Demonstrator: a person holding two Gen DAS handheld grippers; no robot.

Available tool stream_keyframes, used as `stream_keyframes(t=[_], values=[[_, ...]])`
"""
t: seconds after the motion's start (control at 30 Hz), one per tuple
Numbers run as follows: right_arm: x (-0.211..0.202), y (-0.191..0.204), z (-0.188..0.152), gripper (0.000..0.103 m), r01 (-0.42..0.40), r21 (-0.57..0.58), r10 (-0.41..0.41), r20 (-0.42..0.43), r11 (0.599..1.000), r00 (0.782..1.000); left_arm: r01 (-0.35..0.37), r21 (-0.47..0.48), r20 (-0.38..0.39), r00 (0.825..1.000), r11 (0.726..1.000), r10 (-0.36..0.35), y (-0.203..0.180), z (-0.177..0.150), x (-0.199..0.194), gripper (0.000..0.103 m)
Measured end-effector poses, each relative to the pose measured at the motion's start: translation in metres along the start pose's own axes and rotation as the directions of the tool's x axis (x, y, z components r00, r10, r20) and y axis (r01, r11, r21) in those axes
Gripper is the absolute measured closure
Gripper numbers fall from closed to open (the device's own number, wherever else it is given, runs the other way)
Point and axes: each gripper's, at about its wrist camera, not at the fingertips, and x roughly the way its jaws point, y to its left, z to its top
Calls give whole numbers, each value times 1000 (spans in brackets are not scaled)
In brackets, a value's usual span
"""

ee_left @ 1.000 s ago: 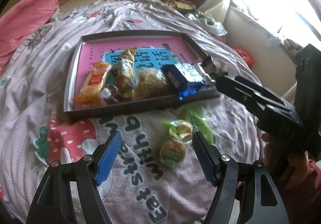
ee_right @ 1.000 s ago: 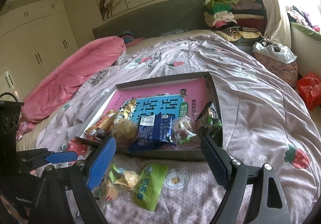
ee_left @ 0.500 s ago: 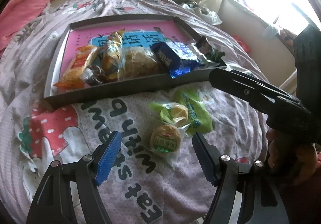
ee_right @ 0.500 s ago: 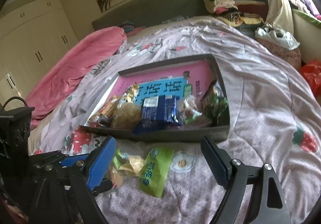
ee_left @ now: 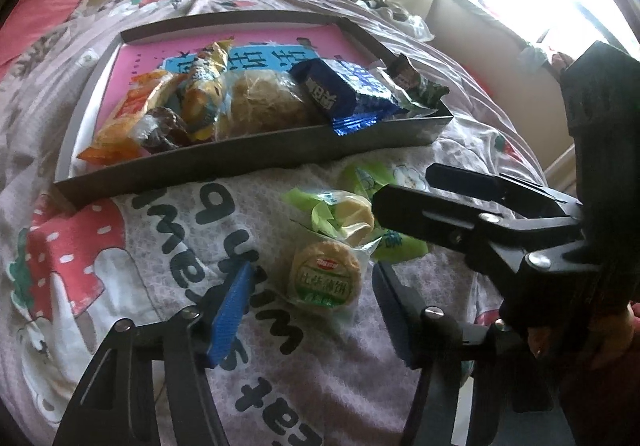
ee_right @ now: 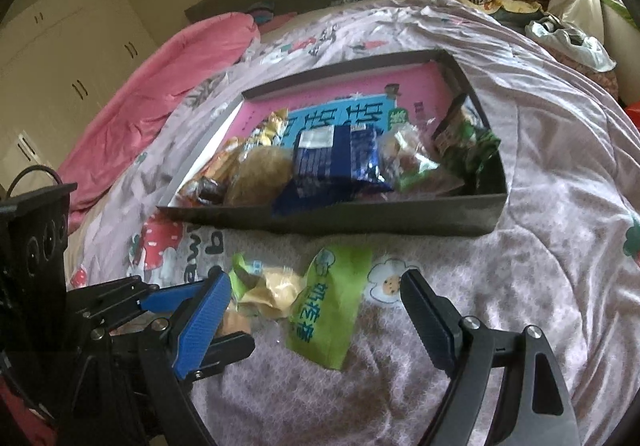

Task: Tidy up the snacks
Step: 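Grasp round clear cookie pack with left gripper while right gripper grasps green snack bag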

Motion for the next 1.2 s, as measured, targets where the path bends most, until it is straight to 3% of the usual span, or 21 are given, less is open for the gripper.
stream_keyframes(t=[0.2, 0.5, 0.7, 0.87, 1.2], values=[[12, 0, -2, 17, 0, 11, 1, -42, 1000, 999, 14, 7, -6, 1000, 1000, -14, 1, -2, 5, 57], [25, 11, -1, 19, 20, -36, -22, -56, 999, 998, 3, -2, -19, 1000, 1000, -3, 7, -5, -1, 60], [33, 28, -2, 38, -20, -92, 14, -62, 996, 998, -15, -12, -29, 999, 1000, 15, 15, -9, -5, 60], [43, 36, -4, 66, -90, -98, 82, -88, 991, 993, -13, -21, -35, 999, 1000, 12, 18, -10, -4, 60], [24, 29, -4, 68, -126, -88, 123, -40, 988, 992, 1, -25, -15, 1000, 1000, -1, 16, -11, -9, 62]])
